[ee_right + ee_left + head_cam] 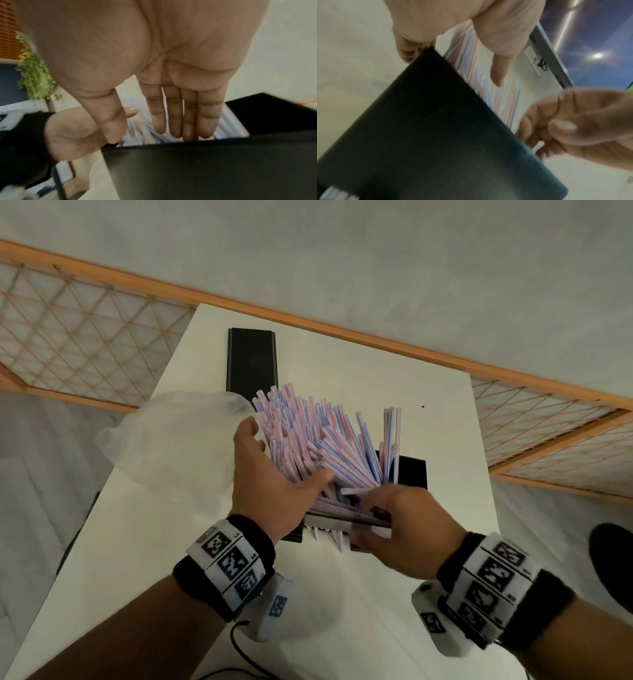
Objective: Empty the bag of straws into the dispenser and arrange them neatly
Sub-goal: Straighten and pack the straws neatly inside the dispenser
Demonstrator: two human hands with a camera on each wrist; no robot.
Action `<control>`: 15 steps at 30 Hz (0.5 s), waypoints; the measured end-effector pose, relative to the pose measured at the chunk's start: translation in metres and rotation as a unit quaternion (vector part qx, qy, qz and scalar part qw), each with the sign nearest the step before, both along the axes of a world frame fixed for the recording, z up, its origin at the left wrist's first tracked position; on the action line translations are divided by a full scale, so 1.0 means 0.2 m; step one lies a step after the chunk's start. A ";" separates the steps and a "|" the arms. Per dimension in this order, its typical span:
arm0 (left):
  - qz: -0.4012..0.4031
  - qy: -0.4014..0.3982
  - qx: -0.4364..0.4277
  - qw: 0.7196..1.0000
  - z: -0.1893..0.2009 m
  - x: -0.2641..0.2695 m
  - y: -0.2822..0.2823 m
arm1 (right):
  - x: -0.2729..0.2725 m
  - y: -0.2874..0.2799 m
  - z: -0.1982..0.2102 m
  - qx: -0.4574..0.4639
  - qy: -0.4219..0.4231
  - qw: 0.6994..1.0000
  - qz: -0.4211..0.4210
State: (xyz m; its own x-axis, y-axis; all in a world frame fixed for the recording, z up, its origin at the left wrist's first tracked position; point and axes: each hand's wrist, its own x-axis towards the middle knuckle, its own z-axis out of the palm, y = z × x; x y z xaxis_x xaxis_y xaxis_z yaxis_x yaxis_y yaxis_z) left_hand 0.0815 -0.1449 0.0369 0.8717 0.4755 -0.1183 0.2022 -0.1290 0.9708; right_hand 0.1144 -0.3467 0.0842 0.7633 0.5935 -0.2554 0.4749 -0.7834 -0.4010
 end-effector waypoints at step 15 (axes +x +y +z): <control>0.019 -0.142 0.197 0.970 0.24 -0.06 0.09 | 0.17 -0.06 -0.02 -0.030 0.091 0.993 -0.075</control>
